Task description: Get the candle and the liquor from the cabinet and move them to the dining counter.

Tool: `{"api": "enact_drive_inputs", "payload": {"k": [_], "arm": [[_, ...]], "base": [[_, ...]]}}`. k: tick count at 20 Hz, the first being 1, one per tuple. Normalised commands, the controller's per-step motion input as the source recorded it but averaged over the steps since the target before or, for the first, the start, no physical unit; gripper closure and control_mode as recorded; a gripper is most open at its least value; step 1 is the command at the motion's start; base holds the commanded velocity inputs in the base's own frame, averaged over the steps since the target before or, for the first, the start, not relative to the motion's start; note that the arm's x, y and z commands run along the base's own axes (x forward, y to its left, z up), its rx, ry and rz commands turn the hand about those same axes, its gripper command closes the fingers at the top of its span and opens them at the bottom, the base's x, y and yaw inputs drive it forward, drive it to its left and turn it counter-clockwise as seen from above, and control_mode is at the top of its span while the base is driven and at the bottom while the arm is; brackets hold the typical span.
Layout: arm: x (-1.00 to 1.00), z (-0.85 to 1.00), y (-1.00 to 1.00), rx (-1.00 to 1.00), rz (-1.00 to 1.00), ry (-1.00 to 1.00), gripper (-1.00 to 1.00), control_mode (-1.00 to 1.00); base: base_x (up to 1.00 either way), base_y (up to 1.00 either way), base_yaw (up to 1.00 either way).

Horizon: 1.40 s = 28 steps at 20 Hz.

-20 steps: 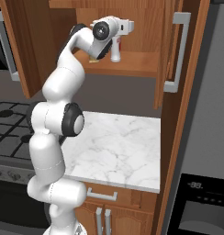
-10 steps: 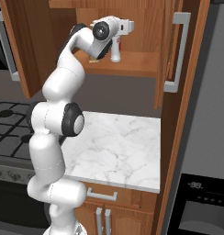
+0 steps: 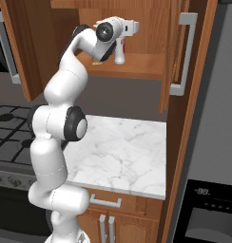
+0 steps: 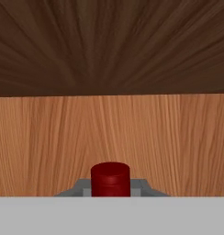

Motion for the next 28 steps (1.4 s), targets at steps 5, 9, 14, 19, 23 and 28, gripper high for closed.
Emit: {"api": "enact_drive_inputs", "payload": {"k": [5, 9, 14, 19, 23, 28], "arm": [[0.00, 0.00, 0.00, 0.00, 0.00, 0.00, 1.00, -1.00], [0.00, 0.00, 0.00, 0.00, 0.00, 0.00, 1.00, -1.00], [0.00, 0.00, 0.00, 0.00, 0.00, 0.00, 1.00, -1.00], [0.00, 0.00, 0.00, 0.00, 0.00, 0.00, 1.00, -1.00], [0.00, 0.00, 0.00, 0.00, 0.00, 0.04, 1.00, -1.00], [-0.20, 0.00, -0.01, 0.00, 0.00, 0.01, 1.00, -1.00]], "base": [[0.00, 0.00, 0.00], [0.00, 0.00, 0.00], [0.00, 0.00, 0.00], [0.00, 0.00, 0.00], [0.00, 0.00, 0.00], [0.00, 0.00, 0.00]]}}
